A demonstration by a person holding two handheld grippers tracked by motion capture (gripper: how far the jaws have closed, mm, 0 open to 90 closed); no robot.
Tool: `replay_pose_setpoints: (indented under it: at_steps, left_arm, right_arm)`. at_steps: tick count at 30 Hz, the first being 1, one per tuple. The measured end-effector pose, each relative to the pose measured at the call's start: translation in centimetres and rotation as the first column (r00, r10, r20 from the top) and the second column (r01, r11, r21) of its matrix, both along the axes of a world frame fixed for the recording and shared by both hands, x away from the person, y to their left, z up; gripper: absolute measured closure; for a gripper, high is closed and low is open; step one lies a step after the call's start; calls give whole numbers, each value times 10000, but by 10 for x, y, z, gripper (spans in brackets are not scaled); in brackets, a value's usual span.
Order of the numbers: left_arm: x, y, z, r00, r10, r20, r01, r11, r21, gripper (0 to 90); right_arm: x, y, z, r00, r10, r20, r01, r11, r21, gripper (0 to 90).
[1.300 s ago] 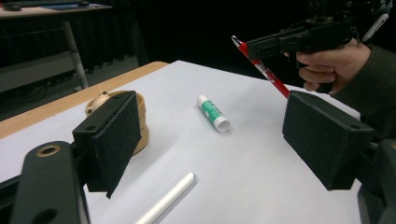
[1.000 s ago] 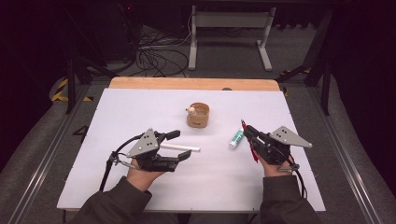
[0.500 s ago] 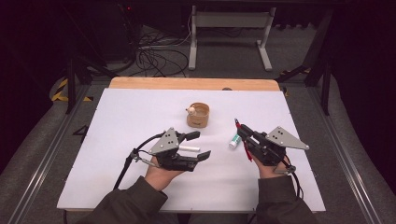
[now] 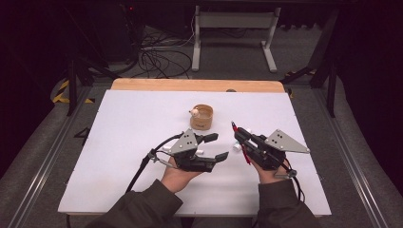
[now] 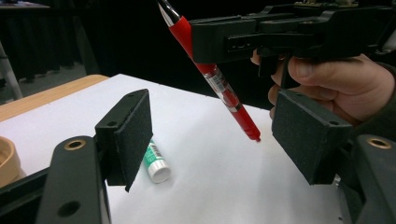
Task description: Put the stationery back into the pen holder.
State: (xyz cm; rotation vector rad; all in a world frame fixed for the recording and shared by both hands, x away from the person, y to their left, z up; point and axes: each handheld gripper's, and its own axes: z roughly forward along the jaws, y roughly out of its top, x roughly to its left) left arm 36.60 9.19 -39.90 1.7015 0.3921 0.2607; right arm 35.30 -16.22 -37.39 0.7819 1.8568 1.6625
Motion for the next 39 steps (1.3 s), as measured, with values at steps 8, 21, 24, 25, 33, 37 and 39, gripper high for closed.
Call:
replay_pose_setpoints:
  at_steps: [8, 21, 24, 25, 33, 37, 39]
  left_arm:
    - [4, -8, -5, 9999, -39, -110, 39, 10000, -29, 332]
    - [11, -17, -10, 9967, -510, -632, 478, 9975, -520, 414]
    - [13, -19, -12, 9952, -593, -775, 543, 9964, -651, 433]
    - [13, -19, -12, 9948, -618, -806, 565, 9962, -667, 442]
    - [15, -24, -14, 9930, -786, -886, 720, 9946, -750, 545]
    - [16, -25, -15, 9918, -914, -898, 844, 9933, -790, 604]
    - [16, -25, -15, 9909, -1003, -895, 930, 9923, -814, 642]
  right_arm:
    - [-3, 5, 1, 9997, 155, 175, -156, 9999, 41, 811]
    - [-5, 14, 1, 9986, 397, 354, -398, 9992, 36, 812]
    - [-6, 16, 1, 9984, 426, 373, -426, 9991, 8, 811]
    - [-6, 16, 1, 9982, 444, 410, -444, 9990, -11, 811]
    - [-7, 19, 1, 9975, 542, 459, -542, 9985, -2, 811]
    - [-7, 20, 1, 9973, 568, 476, -567, 9984, -15, 811]
    - [-7, 20, 1, 9973, 547, 484, -547, 9985, -21, 811]
